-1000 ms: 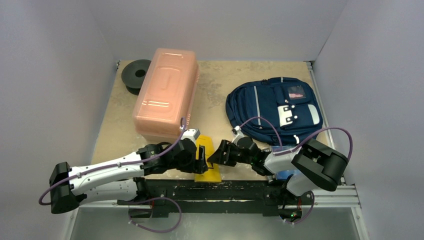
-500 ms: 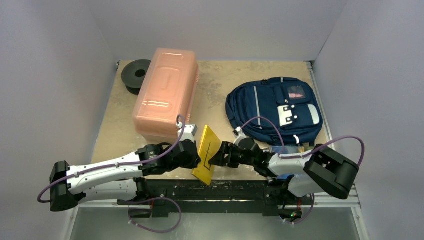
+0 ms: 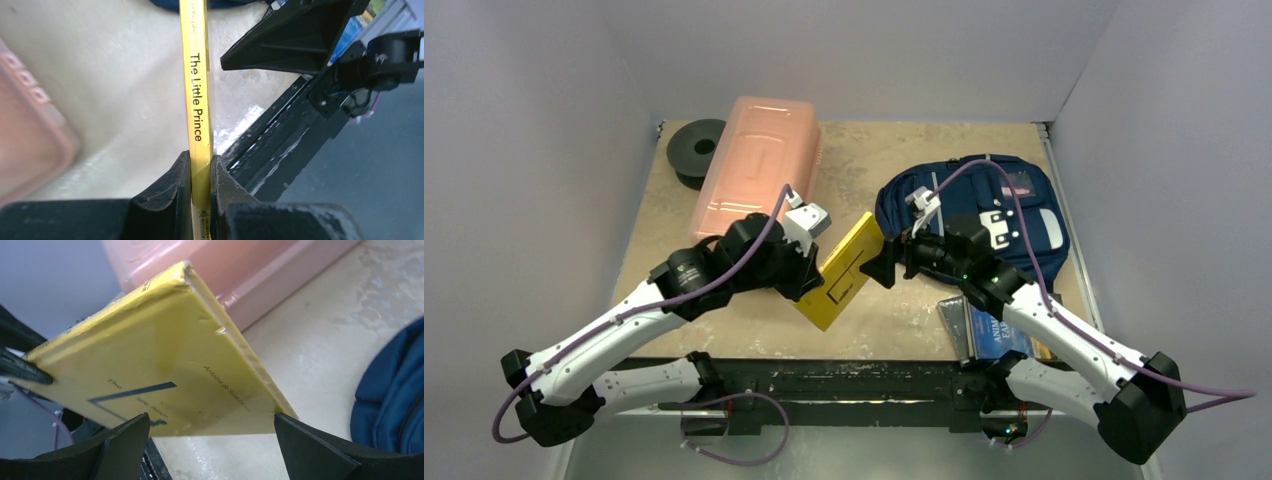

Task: Pack the student bag
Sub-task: Pick up the book from the center of the board.

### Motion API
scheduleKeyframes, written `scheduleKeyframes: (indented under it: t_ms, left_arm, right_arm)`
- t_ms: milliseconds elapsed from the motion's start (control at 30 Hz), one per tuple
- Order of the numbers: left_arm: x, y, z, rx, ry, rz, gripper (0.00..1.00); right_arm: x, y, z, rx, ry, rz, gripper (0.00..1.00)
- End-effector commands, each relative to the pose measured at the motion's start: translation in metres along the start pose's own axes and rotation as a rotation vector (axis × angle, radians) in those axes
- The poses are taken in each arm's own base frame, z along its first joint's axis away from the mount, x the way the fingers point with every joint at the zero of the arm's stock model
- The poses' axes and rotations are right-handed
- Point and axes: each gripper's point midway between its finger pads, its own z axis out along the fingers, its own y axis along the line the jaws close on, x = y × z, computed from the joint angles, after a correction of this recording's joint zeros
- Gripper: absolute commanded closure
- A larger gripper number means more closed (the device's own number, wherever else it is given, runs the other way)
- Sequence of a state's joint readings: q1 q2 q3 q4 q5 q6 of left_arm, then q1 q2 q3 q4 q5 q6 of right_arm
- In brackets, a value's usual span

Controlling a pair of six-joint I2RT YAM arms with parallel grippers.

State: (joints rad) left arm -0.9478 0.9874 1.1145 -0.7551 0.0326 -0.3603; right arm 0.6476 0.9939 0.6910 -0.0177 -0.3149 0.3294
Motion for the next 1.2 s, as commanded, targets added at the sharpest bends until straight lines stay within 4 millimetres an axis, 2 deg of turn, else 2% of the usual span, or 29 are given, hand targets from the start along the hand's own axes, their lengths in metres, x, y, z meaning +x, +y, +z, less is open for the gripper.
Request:
scheduleKeyframes:
  t_ms: [0,67,200,300,400,467,533,600,633,667,700,733,800,900,967,1033,1167]
  left_arm:
    - [0.000,-0.024,-0.047,0.196,0.044,0.321,1.00]
    - [0.006,-0.025,-0.058,0.222,0.056,0.361,1.00]
    - [0.010,-0.031,-0.072,0.282,0.032,0.418,1.00]
    - [0.011,-0.027,-0.073,0.260,0.036,0.418,1.00]
    - [0.006,-0.032,-0.070,0.286,0.012,0.412,1.00]
    - [0.001,-0.037,-0.065,0.310,-0.001,0.415,1.00]
    - [-0.005,-0.038,-0.060,0.312,-0.003,0.416,1.00]
    - [-0.016,-0.039,-0.058,0.313,-0.019,0.405,1.00]
    - [-0.022,-0.039,-0.057,0.314,-0.029,0.393,1.00]
    - [-0.031,-0.037,-0.057,0.296,-0.042,0.375,1.00]
    - [-0.040,-0.031,-0.058,0.254,-0.053,0.344,1.00]
    - [-0.050,-0.021,-0.059,0.194,-0.064,0.297,0.88]
    - [-0.067,0.003,-0.069,0.038,-0.097,0.178,0.51]
    - [-0.088,0.025,-0.100,-0.088,-0.252,0.079,0.23]
    - [-0.097,0.024,-0.118,-0.076,-0.358,0.008,0.15]
    - [-0.100,0.017,-0.130,-0.035,-0.404,-0.055,0.14]
    - [-0.097,-0.002,-0.134,0.081,-0.440,-0.138,0.13]
  right_arm:
    - [-0.026,0.022,-0.006,-0.205,0.013,-0.175,0.01]
    - [-0.023,0.048,-0.015,-0.376,0.032,-0.201,0.01]
    - [-0.011,0.067,-0.025,-0.526,0.091,-0.217,0.01]
    - [-0.010,0.067,-0.026,-0.521,0.107,-0.203,0.01]
    - [-0.004,0.086,-0.031,-0.663,0.132,-0.141,0.01]
    - [-0.007,0.103,-0.032,-0.760,0.102,-0.125,0.03]
    - [0.000,0.120,-0.034,-0.830,0.125,-0.110,0.16]
    - [0.007,0.129,-0.033,-0.874,0.141,-0.096,0.39]
    - [0.013,0.131,-0.033,-0.893,0.156,-0.079,0.55]
    - [0.016,0.131,-0.036,-0.909,0.167,-0.074,0.88]
    - [0.016,0.128,-0.037,-0.902,0.168,-0.072,1.00]
    - [0.016,0.122,-0.038,-0.872,0.162,-0.056,1.00]
    - [-0.001,0.113,-0.043,-0.814,0.084,-0.024,1.00]
    - [-0.027,0.103,-0.049,-0.743,0.027,0.063,1.00]
    - [-0.041,0.104,-0.053,-0.734,0.021,0.105,1.00]
    - [-0.058,0.103,-0.060,-0.736,0.000,0.140,1.00]
    - [-0.092,0.106,-0.083,-0.798,-0.070,0.199,1.00]
